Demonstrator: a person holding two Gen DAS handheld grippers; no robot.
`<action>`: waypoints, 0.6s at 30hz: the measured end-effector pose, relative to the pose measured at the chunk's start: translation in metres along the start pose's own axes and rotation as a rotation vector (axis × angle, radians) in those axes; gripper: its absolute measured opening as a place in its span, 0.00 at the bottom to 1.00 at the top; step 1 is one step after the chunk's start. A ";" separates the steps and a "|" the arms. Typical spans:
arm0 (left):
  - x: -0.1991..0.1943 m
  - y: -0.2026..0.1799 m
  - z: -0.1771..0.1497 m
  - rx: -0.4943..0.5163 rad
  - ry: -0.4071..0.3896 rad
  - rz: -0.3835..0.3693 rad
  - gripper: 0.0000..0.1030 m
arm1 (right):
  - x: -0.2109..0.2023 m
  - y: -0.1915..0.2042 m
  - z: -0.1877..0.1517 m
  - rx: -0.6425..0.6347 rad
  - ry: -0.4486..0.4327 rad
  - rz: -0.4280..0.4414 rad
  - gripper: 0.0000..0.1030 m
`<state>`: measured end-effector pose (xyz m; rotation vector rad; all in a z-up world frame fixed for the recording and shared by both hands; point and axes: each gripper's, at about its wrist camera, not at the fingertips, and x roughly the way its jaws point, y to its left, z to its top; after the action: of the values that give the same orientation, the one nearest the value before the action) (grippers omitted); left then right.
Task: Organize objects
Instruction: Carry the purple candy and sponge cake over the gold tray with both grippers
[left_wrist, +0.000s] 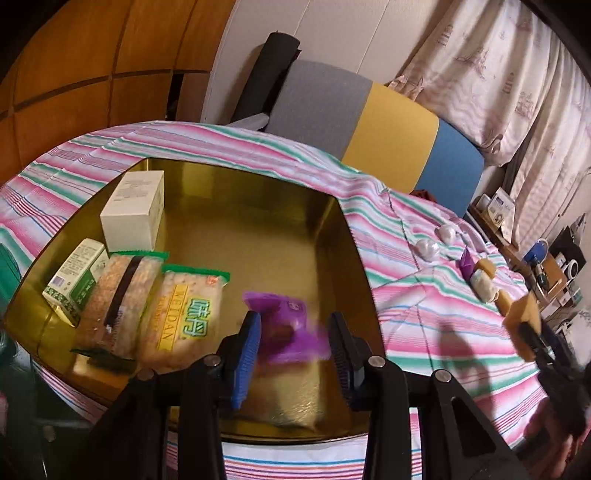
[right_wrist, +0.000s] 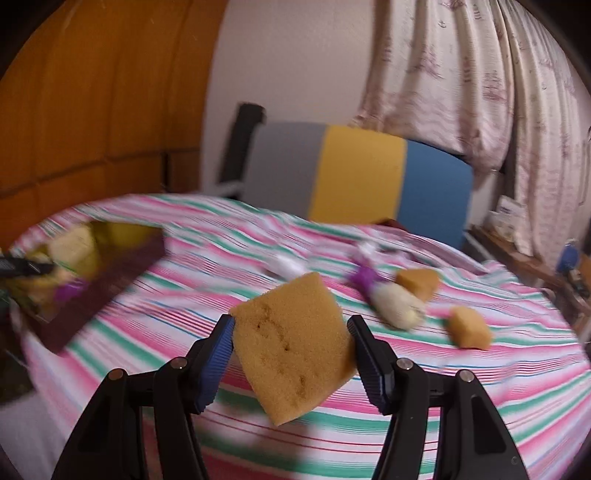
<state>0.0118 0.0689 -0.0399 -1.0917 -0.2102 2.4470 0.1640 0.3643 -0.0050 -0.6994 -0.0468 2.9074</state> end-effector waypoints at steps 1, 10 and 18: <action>0.000 0.002 -0.002 -0.003 0.004 0.004 0.36 | -0.002 0.009 0.003 0.014 -0.009 0.028 0.61; -0.017 0.017 -0.010 -0.072 -0.053 0.007 0.81 | 0.002 0.064 0.027 0.107 0.006 0.257 0.61; -0.032 0.034 -0.003 -0.162 -0.106 0.089 0.95 | 0.017 0.116 0.038 0.126 0.091 0.399 0.61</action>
<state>0.0215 0.0233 -0.0313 -1.0584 -0.4086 2.6076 0.1158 0.2525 0.0139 -0.9087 0.3187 3.2067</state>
